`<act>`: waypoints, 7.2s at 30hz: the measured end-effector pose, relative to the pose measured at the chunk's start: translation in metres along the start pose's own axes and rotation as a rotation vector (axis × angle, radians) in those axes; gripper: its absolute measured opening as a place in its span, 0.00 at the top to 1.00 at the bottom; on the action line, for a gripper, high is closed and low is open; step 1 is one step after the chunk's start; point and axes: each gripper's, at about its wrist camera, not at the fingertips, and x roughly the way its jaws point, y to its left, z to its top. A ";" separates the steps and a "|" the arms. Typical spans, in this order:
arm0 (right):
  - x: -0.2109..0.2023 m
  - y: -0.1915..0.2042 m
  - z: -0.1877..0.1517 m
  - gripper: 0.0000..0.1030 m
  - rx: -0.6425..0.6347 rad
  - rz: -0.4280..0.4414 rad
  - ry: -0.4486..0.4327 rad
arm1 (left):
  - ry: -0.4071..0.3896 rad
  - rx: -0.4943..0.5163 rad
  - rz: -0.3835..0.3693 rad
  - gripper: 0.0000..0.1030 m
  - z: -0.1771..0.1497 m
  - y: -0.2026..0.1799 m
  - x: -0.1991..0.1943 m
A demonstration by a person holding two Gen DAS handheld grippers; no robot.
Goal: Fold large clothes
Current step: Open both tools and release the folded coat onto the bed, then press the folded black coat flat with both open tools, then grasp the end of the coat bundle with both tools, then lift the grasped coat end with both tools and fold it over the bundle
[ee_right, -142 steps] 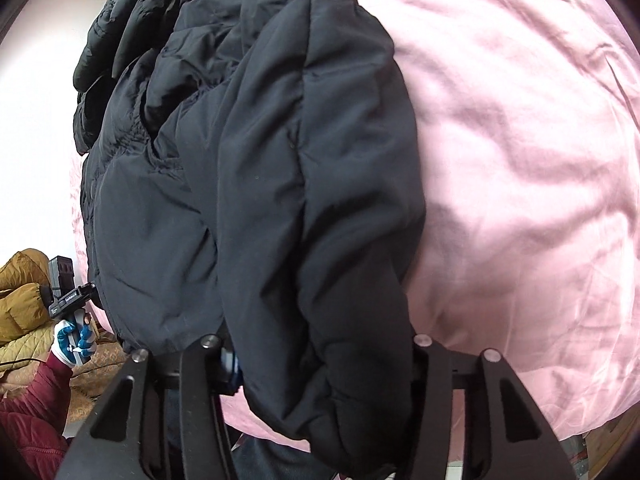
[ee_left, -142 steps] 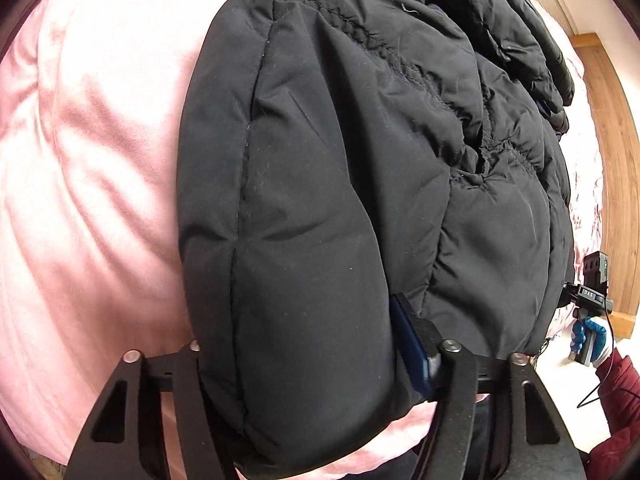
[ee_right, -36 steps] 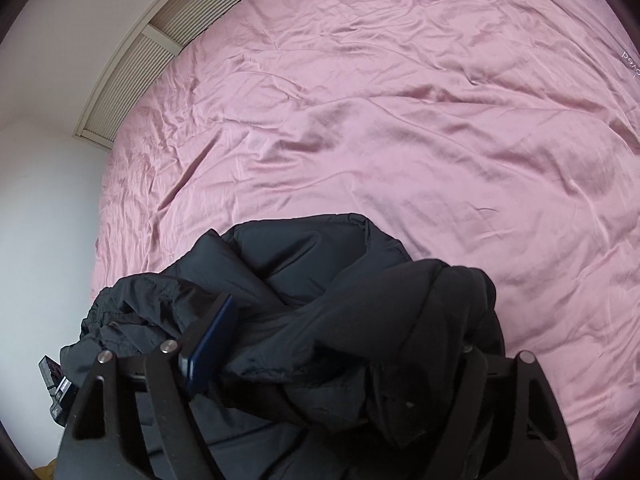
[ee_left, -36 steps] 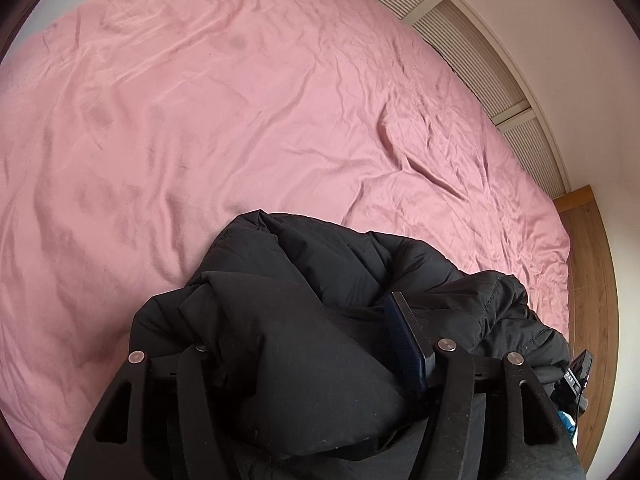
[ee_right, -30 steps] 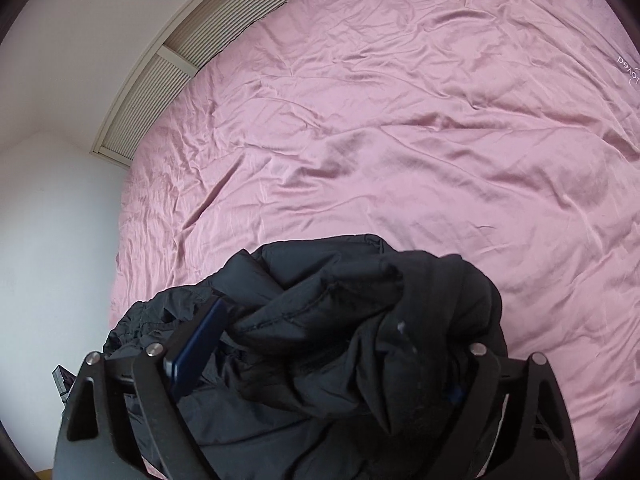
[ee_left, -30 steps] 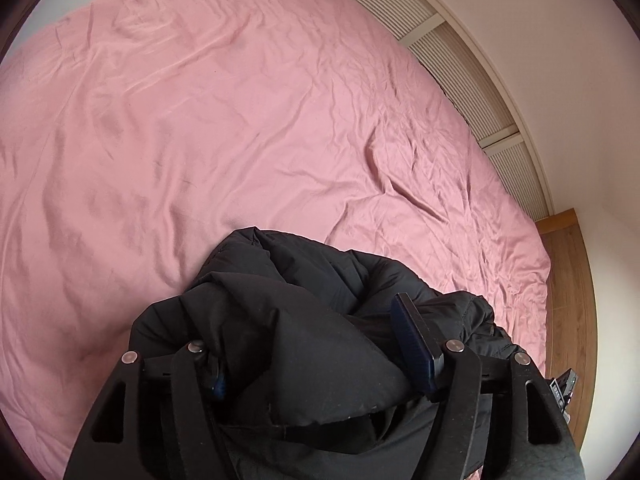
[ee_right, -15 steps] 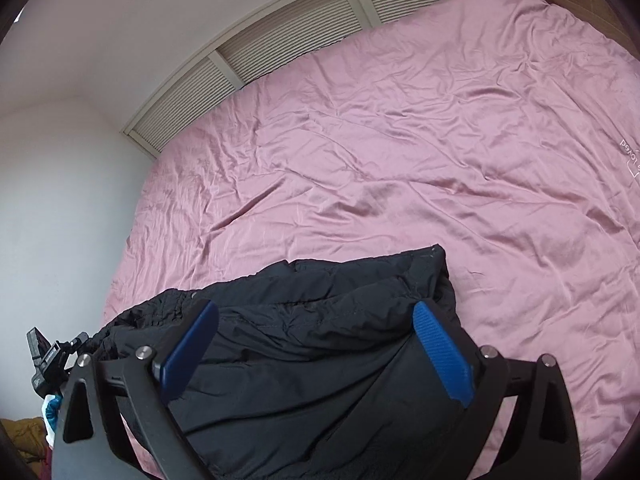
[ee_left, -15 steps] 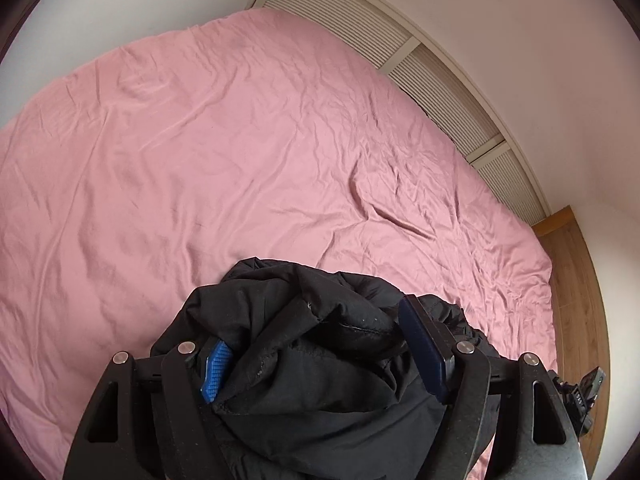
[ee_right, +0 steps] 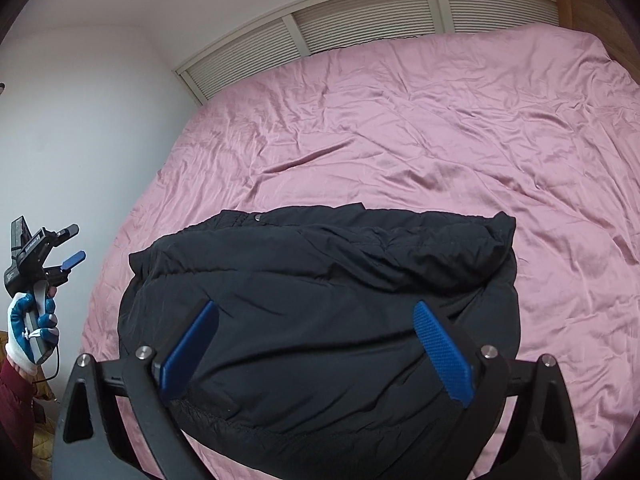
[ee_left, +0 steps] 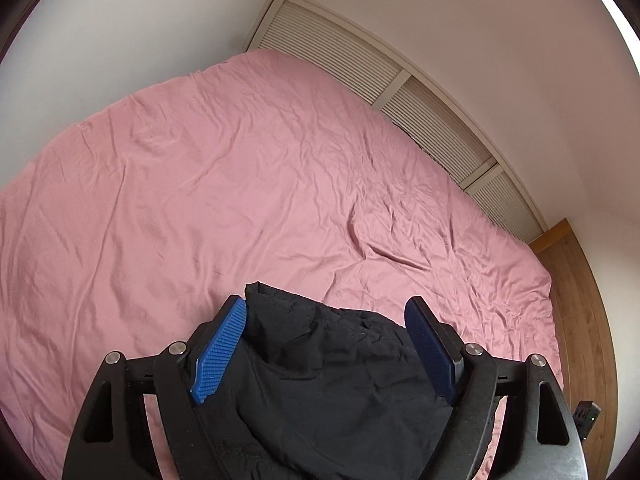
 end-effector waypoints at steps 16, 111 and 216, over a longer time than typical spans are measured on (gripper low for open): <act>0.026 0.017 -0.023 0.04 -0.056 -0.051 0.022 | 0.180 0.278 -0.045 0.21 -0.117 -0.086 0.069; 0.150 -0.130 0.034 0.00 0.048 -0.292 0.145 | 0.224 0.298 0.249 0.02 -0.046 -0.052 0.227; 0.037 -0.032 -0.017 0.79 0.127 0.523 0.033 | 0.229 -0.035 -0.688 0.74 -0.158 -0.052 0.016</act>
